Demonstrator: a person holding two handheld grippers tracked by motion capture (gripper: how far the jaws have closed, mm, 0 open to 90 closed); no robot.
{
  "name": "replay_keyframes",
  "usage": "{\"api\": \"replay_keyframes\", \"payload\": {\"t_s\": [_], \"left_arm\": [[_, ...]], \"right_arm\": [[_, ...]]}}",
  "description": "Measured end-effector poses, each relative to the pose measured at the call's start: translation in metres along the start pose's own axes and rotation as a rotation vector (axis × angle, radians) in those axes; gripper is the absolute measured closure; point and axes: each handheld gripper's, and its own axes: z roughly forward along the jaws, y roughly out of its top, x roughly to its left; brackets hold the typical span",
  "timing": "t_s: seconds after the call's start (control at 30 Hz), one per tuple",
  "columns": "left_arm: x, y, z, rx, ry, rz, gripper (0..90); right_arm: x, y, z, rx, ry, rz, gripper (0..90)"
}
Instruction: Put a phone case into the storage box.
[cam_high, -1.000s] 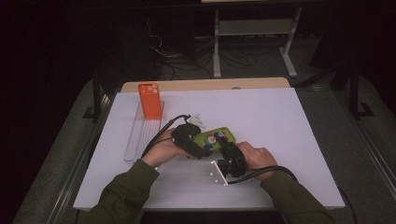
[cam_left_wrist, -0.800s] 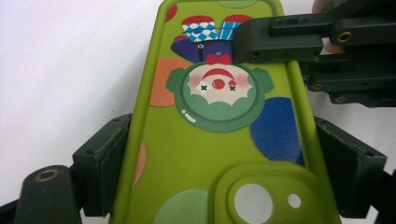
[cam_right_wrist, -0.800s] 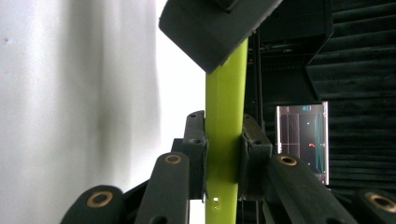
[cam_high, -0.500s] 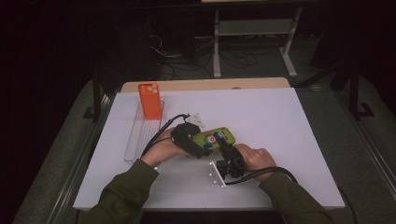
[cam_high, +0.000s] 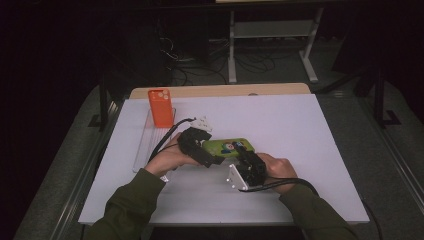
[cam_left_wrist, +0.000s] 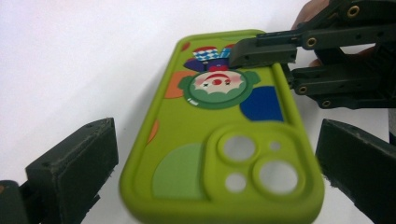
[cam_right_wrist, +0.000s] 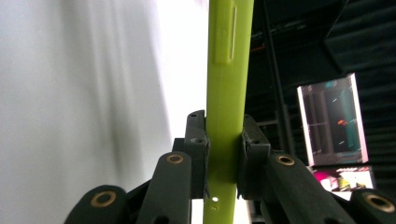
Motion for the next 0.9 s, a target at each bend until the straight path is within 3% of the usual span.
{"api": "replay_keyframes", "payload": {"t_s": [0.27,0.3,0.43,0.47,0.5,0.53,0.6,0.73,0.83,0.9], "left_arm": [[0.004,0.0,-0.007,-0.023,0.012,-0.017,0.0],[0.006,0.0,-0.009,-0.01,0.016,-0.004,0.0],[0.008,-0.001,-0.01,-0.018,0.025,-0.004,0.0],[0.009,0.0,-0.01,-0.02,0.027,0.007,0.0],[0.009,0.0,-0.011,-0.02,0.03,0.001,0.0],[0.009,-0.001,-0.011,-0.026,0.033,-0.01,0.0],[0.008,-0.001,-0.01,-0.048,0.038,-0.023,0.0],[0.011,0.0,-0.012,-0.043,0.059,-0.006,0.0],[0.013,0.0,-0.013,-0.042,0.076,-0.004,0.0],[0.013,0.0,-0.013,-0.051,0.084,-0.024,0.0]], "right_arm": [[-0.011,-0.006,0.001,0.024,0.061,0.13,76.1],[-0.013,-0.008,0.001,0.031,0.077,0.138,76.1],[-0.019,-0.012,0.002,0.04,0.106,0.24,76.1],[-0.021,-0.013,0.003,0.045,0.112,0.269,76.1],[-0.023,-0.014,0.002,0.047,0.119,0.302,76.1],[-0.023,-0.014,0.003,0.039,0.132,0.365,76.1],[-0.028,-0.017,0.004,0.043,0.16,0.423,76.1],[-0.036,-0.022,0.004,0.04,0.22,0.591,76.1],[-0.041,-0.025,0.006,0.045,0.259,0.685,76.1],[-0.043,-0.028,0.007,0.052,0.291,0.748,76.1]]}}
